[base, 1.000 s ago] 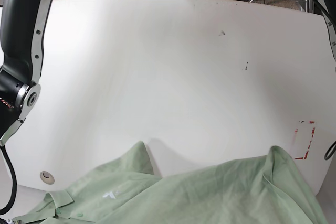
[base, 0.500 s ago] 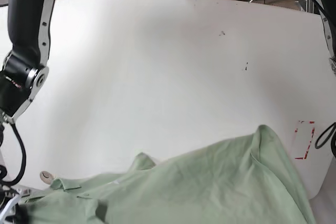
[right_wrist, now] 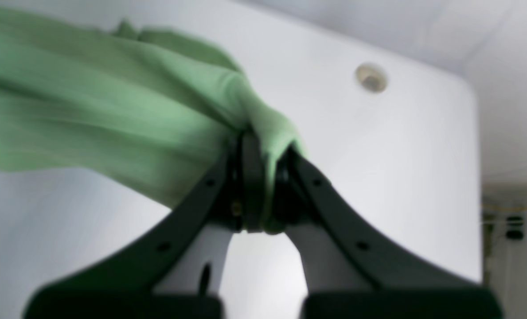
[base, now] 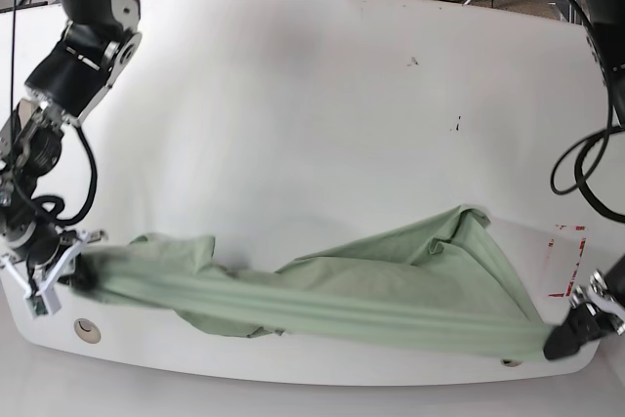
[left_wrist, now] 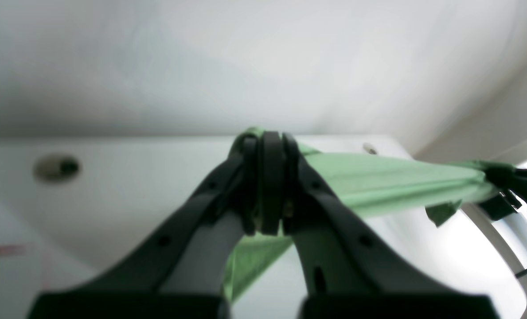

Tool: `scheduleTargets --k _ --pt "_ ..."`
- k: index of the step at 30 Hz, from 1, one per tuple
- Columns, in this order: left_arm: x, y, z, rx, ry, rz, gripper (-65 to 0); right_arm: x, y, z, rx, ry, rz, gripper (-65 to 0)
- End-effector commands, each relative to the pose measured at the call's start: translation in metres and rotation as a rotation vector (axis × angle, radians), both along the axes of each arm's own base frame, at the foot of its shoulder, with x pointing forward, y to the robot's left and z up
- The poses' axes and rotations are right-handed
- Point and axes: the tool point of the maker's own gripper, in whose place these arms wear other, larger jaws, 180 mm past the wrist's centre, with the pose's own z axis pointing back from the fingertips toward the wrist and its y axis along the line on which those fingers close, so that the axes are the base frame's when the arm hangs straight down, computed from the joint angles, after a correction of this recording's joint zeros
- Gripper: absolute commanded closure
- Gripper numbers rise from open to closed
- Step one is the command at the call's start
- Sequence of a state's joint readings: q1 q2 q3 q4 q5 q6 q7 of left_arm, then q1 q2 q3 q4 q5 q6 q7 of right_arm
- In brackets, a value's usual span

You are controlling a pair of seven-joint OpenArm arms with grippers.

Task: Layout the t-shirt on the table in an organized manner, then fold the t-shirt properly
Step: 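Swing the polo forward and lay it flat with both grippers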

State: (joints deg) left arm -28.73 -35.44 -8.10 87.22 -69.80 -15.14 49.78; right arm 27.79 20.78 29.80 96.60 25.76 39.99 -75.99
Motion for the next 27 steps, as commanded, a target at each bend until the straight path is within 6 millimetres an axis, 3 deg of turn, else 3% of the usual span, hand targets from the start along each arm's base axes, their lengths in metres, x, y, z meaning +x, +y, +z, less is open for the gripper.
scheduleTargets --k 1,5,10,20,27 --pt "-0.013 -0.004 -0.003 0.008 -0.018 -0.016 0.0 -0.014 -0.002 -0.004 -0.021 -0.010 -0.021 0.0" --pt "-0.037 -0.016 -0.055 0.023 0.095 -0.045 0.0 -0.041 0.011 -0.037 0.001 0.047 -0.026 0.0" --pt "-0.070 -0.028 -0.104 0.038 0.213 -0.079 0.0 -0.073 0.018 -0.070 0.018 0.121 -0.041 0.0" --pt "-0.143 -0.010 -0.169 0.048 0.409 -0.029 0.0 -0.129 0.039 -0.125 0.095 0.302 0.002 0.0" --pt "-0.192 0.005 -0.204 0.059 0.549 0.008 0.0 -0.160 0.047 -0.146 0.130 0.384 0.028 0.0"
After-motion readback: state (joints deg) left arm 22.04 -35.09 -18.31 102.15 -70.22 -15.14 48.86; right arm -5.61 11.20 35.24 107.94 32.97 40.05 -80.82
